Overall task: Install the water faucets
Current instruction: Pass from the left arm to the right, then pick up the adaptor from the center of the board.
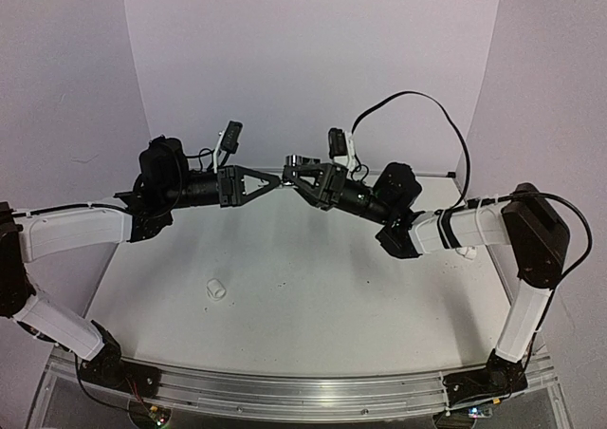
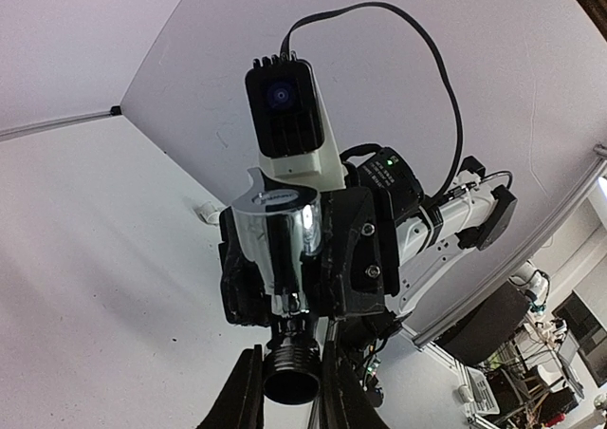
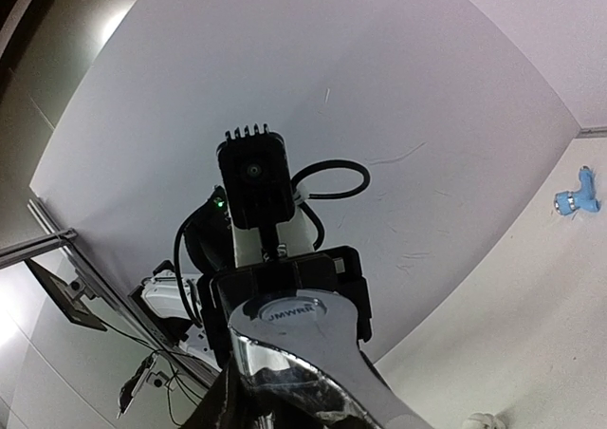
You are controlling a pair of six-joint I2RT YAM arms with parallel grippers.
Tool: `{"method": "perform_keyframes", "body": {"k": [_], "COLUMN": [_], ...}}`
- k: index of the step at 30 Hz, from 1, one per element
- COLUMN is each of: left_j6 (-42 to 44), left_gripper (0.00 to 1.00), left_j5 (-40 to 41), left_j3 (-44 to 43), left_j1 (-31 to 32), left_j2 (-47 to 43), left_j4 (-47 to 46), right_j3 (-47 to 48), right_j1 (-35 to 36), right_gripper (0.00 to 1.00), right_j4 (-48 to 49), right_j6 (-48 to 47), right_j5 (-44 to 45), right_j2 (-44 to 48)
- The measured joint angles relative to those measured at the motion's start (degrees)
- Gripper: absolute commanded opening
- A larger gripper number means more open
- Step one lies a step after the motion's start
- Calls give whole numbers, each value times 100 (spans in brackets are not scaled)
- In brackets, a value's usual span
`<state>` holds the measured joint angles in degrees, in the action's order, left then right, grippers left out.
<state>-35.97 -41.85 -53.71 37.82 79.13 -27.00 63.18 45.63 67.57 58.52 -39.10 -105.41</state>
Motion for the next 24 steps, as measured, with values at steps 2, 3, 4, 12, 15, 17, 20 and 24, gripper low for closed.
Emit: {"method": "perform_keyframes", "body": {"k": [2,3,4,12,15,17,20,24], "left_j6": [-12,-22,-30,-64,-145,-223,-410,-842], "left_gripper": [0,0,0,77,100,100,100,99], "left_j5": [-11,-18,-21,18,183,399,792,1285], "left_j3": [7,10,11,13,51,283,752,1371], "left_j1": [0,0,0,-16,-81,-173,-337,-803], "left_j2": [0,0,0,0,-26,-195,-666,-1636], "left_j4": [-7,-9,-10,-3,-36,-38,128,718], "right_j3": [20,24,27,11,6,1,-5,-5], "right_j1": [-7,-15,-24,1,71,98,114,114], "right_gripper": [0,0,0,0,0,0,0,0], "right_j4": [-34,-39,-43,-499,-1116,-1817,-2931,-4419], "right_j6": [-23,-46,-71,-605,-1108,-1633,-2581,-4134], "right_j5": [-53,-87,-120,-84,-88,-33,239,1086], "right_j2": [0,0,0,161,328,506,838,1346]}}
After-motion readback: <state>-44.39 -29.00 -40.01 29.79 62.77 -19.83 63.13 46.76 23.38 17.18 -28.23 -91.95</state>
